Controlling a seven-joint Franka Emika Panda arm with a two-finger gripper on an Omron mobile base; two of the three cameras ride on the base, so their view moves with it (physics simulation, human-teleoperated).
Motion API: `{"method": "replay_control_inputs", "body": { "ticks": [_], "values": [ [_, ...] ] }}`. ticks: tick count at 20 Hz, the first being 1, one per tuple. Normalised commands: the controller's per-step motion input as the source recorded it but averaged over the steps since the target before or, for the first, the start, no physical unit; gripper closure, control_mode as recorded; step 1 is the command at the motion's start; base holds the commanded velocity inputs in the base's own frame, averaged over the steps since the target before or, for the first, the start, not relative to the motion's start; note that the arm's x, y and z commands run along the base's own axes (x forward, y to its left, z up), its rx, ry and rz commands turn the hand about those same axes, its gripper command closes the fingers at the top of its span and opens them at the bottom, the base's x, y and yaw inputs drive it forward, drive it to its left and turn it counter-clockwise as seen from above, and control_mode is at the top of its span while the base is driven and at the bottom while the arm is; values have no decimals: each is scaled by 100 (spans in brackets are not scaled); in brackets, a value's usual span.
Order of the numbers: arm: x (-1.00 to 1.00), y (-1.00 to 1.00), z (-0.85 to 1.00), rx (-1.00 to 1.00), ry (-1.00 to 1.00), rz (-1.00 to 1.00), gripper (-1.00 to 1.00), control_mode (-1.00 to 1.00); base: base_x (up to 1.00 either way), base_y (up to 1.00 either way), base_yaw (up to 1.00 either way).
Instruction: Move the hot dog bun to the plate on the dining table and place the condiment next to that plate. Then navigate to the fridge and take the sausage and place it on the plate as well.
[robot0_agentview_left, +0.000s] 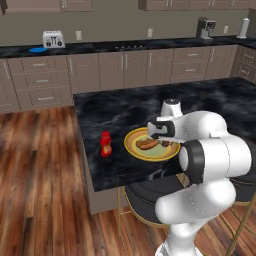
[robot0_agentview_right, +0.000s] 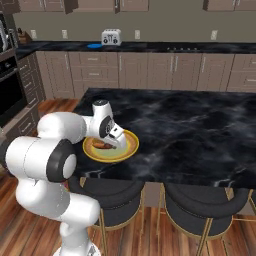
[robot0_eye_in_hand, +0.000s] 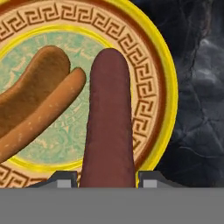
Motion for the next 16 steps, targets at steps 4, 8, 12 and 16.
{"method": "replay_control_inputs", "body": {
  "ticks": [4,8,12,16],
  "values": [
    [30,-3,-29,2,0,-10,100,-100,0,0,0],
    [36,0,-26,1,0,-9,100,-100,0,0,0],
    [24,0,-29,1,0,-6,100,-100,0,0,0],
    [15,1,-31,0,0,-4,100,-100,0,0,0]
  ]
}}
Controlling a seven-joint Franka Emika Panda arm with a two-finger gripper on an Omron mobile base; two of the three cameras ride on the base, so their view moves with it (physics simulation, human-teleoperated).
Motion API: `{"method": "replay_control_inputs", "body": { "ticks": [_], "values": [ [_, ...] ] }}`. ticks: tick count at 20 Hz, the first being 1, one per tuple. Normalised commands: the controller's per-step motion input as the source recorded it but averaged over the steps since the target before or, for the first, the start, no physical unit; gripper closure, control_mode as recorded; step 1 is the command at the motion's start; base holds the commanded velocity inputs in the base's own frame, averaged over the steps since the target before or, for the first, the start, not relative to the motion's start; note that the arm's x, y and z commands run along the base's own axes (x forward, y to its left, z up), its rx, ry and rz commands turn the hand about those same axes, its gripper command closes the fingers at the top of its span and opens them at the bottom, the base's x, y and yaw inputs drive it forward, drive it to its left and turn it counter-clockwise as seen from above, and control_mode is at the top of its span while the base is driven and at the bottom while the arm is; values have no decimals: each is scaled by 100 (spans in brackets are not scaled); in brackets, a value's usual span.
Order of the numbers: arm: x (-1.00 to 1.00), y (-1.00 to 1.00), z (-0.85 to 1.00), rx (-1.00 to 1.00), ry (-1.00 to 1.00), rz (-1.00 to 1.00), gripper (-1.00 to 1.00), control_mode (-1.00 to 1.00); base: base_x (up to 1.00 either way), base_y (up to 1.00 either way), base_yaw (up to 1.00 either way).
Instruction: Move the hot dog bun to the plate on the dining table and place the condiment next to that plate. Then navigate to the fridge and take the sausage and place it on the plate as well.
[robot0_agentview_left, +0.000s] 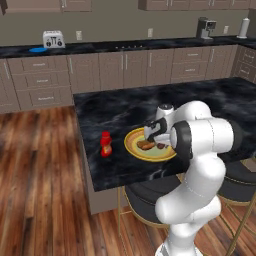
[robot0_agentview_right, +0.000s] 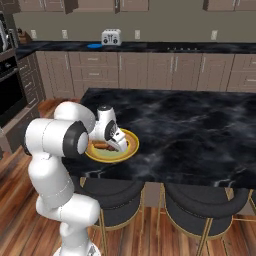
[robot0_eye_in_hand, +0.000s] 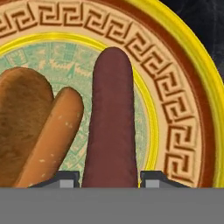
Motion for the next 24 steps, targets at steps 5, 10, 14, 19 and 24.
{"method": "replay_control_inputs", "body": {
  "ticks": [5,10,14,19,24],
  "values": [
    [6,0,-24,0,0,-1,-100,-100,0,0,0],
    [-22,0,-1,0,-10,0,-100,-100,0,0,0],
    [-36,0,19,1,-16,0,-100,-100,0,0,0],
    [-31,0,54,0,-21,0,-100,-100,0,0,0],
    [-16,0,89,0,-23,0,-100,-100,0,0,0]
  ]
}}
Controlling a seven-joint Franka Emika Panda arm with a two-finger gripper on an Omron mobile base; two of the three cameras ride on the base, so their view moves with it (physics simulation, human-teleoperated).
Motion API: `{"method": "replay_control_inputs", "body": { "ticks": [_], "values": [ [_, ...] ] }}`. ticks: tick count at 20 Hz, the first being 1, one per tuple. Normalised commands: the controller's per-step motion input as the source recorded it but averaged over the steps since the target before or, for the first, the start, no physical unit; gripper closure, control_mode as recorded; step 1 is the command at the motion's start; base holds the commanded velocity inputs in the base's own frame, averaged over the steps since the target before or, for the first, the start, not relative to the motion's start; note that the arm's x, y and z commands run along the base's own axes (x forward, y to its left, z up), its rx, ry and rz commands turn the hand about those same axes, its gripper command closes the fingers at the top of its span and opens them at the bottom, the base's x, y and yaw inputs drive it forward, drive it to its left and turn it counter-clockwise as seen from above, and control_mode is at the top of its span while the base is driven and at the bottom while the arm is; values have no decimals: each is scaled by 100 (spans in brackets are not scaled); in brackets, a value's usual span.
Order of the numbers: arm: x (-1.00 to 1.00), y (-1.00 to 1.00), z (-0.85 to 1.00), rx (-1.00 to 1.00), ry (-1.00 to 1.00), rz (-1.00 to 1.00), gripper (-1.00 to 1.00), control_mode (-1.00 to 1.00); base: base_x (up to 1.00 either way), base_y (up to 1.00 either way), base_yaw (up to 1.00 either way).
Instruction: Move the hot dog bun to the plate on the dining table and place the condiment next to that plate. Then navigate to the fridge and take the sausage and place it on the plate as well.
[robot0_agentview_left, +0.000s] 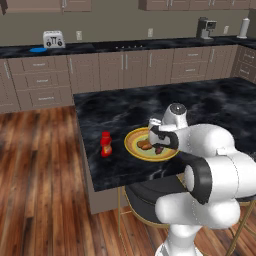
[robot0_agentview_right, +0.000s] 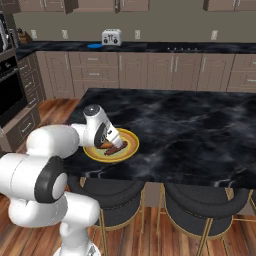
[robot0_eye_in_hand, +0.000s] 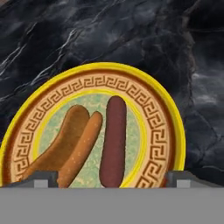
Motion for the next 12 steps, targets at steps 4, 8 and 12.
{"method": "replay_control_inputs", "body": {
  "ticks": [4,8,12],
  "values": [
    [-16,0,93,0,-15,0,-100,-100,0,0,0],
    [-16,0,77,0,-13,1,-100,-100,0,0,0],
    [-25,0,66,0,-12,1,-100,-100,0,0,0]
  ]
}}
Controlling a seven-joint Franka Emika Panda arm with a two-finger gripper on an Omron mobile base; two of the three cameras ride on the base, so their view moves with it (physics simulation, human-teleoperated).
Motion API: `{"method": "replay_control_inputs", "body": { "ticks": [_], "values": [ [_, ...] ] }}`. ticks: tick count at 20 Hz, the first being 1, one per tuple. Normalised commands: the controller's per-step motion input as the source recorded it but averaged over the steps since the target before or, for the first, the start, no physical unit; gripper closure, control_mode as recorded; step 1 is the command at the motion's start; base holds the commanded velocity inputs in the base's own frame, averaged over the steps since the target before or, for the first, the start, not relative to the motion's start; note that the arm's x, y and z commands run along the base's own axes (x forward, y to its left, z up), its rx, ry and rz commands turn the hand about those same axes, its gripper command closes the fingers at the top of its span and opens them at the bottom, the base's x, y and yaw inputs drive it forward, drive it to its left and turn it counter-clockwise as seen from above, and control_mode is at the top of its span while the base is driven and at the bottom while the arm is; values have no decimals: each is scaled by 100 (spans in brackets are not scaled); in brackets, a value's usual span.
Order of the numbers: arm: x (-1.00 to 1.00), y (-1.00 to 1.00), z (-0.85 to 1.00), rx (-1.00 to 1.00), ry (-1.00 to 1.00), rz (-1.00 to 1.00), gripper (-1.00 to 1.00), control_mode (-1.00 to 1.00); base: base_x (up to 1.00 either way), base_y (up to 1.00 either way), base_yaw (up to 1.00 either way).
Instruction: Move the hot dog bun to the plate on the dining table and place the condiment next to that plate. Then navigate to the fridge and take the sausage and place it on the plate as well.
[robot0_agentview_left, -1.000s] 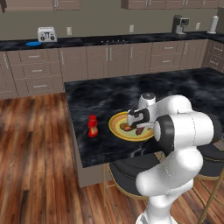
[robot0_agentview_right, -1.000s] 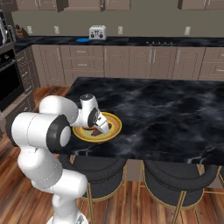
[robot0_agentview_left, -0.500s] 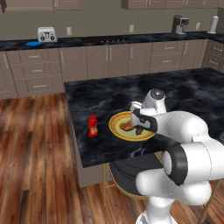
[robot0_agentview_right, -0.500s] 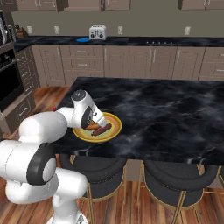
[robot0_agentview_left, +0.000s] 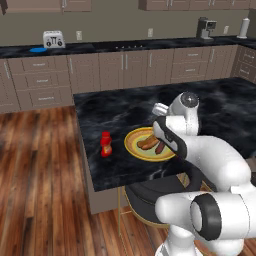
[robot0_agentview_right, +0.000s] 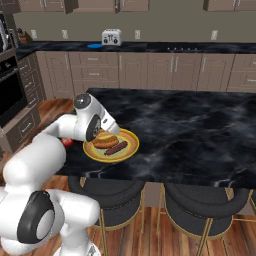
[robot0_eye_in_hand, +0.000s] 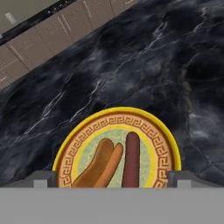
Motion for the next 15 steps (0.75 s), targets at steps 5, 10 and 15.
{"method": "replay_control_inputs", "body": {
  "ticks": [5,10,15],
  "values": [
    [-32,0,53,0,-9,0,-100,-100,0,0,0],
    [-40,0,55,0,-11,0,-100,-100,0,0,0],
    [-50,0,48,0,-14,0,-100,-100,0,0,0]
  ]
}}
